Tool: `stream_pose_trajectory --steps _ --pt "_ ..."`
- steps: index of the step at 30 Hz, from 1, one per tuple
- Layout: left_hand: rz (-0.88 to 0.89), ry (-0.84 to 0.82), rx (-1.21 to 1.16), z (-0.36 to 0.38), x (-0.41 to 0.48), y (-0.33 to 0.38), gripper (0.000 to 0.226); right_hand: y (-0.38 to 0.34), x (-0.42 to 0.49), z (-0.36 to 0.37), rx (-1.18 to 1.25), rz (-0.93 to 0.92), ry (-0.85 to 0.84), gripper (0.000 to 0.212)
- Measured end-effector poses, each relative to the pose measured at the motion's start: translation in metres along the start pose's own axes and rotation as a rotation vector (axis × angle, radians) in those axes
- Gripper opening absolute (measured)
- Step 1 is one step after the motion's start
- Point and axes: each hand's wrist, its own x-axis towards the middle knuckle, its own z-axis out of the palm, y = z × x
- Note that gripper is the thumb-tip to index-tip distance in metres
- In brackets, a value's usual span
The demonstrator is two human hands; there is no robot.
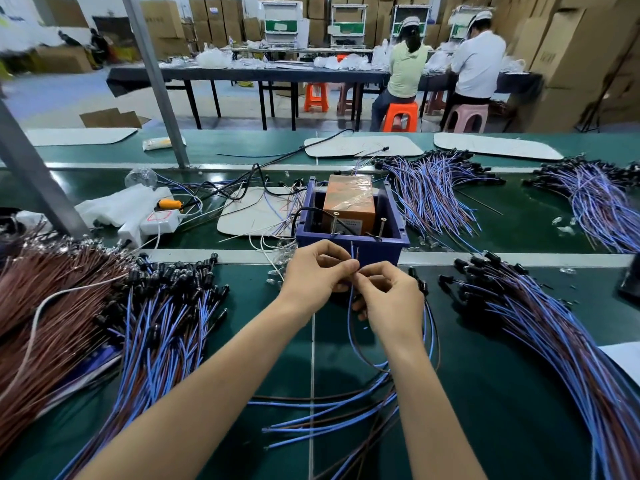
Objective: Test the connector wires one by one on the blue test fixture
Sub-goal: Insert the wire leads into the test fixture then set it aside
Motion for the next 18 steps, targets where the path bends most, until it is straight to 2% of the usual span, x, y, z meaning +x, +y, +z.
stream_pose_trajectory --steps 4,7,14,18 --pt "-0.01 0.041 -0.074 -0.003 0.002 0.002 0.013 0.003 0.004 0.001 0.068 0.023 0.107 0.02" --pt "-0.002 0.094 -0.028 -0.008 0.006 0.003 0.013 0.002 0.01 0.001 0.08 0.022 0.209 0.021" --pt "0.037 0.151 0.055 -0.011 0.012 -0.001 0.017 0.002 0.014 0.009 -0.096 -0.061 0.346 0.01" --pt "0.09 0.161 0.09 -0.012 0.016 -0.006 0.021 0.001 0.011 0.012 -0.158 -0.113 0.351 0.026"
